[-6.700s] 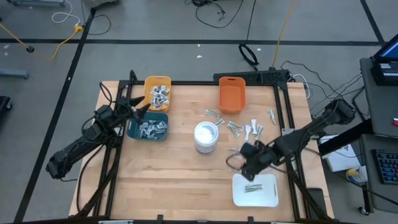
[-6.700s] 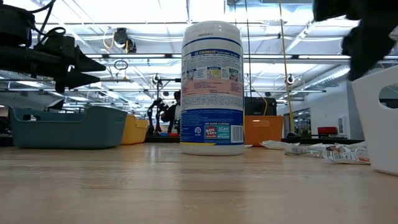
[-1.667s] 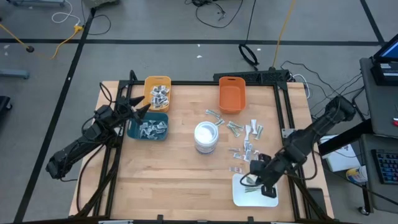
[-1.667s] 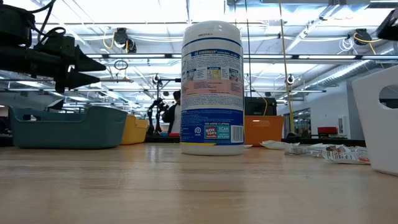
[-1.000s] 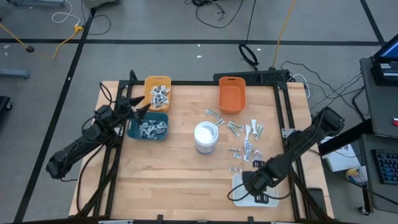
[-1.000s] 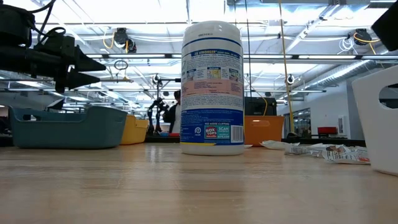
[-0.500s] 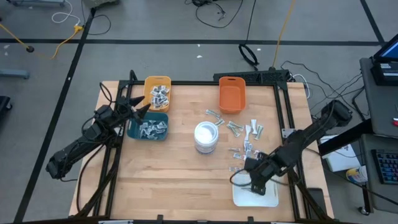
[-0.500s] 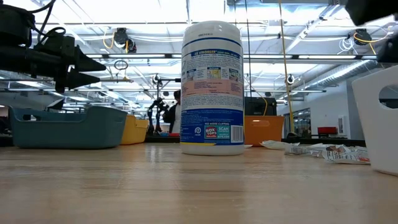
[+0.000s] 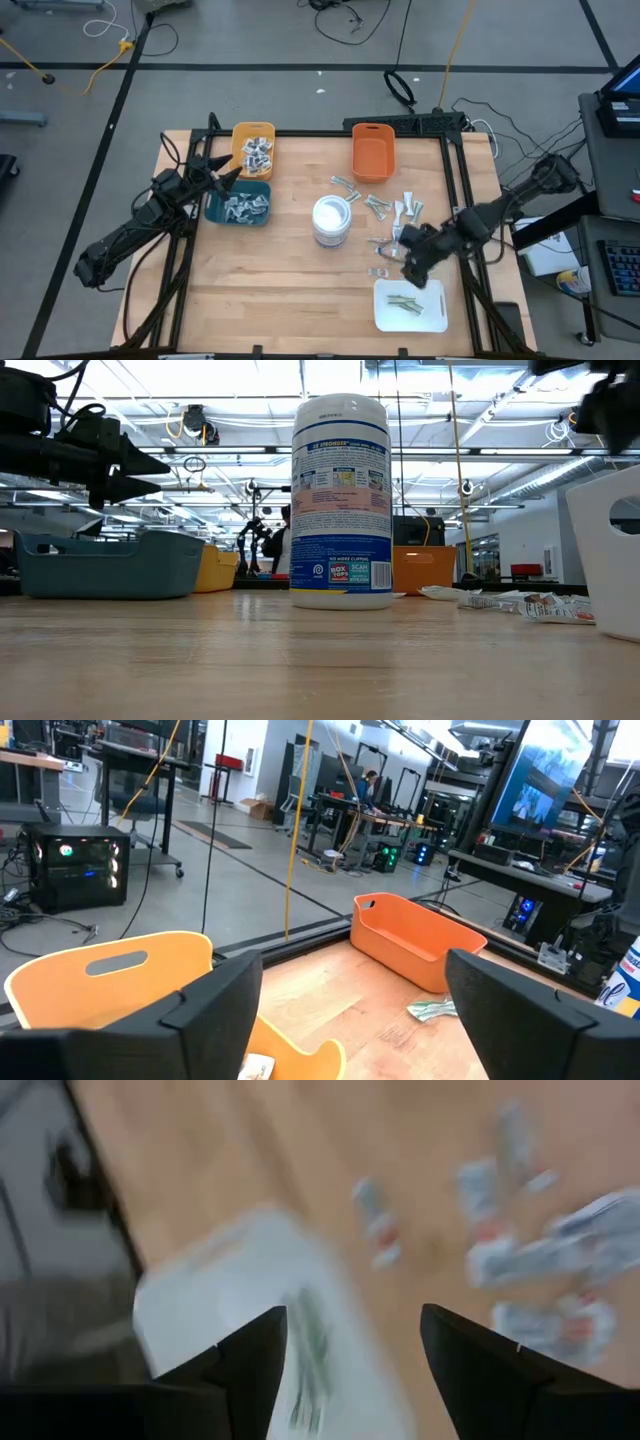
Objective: Pick & Place First Aid Supplies
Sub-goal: Put the green bandage into the white bin
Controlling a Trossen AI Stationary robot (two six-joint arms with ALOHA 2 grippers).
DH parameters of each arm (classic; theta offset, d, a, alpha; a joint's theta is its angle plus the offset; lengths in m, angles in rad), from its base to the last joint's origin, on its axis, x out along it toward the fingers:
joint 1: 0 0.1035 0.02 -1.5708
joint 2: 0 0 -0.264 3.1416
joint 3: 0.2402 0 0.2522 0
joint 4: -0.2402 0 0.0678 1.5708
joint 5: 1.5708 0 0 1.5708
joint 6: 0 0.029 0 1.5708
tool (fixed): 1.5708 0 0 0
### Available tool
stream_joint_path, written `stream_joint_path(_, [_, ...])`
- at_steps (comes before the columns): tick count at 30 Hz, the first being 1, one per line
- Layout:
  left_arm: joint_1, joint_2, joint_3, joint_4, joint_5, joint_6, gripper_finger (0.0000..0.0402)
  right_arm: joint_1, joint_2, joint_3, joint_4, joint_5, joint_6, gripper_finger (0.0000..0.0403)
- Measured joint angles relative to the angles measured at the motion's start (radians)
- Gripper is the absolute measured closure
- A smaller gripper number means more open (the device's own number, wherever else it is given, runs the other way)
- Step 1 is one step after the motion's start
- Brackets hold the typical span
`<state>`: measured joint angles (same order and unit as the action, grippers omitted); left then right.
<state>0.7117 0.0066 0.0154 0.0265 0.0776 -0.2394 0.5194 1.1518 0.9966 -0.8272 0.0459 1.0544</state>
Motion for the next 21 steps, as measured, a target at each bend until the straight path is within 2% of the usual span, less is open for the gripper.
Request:
stream_joint_path(7, [0.0,0.0,0.0,0.0,0.0,0.0,0.0071,-0.262,-0.06,0.0,-0.063,0.086,0.0,0.0191])
stream_joint_path(16, [0.0,0.0,0.0,0.0,0.0,0.0,0.0091,-0.612,-0.076,0.0,-0.264,0.091,0.061,0.0193])
stream_joint_path(21, [0.0,0.0,0.0,0.0,0.0,0.0,0.0098,-0.778,-0.074,-0.016,-0.274,0.127,0.029,0.0193])
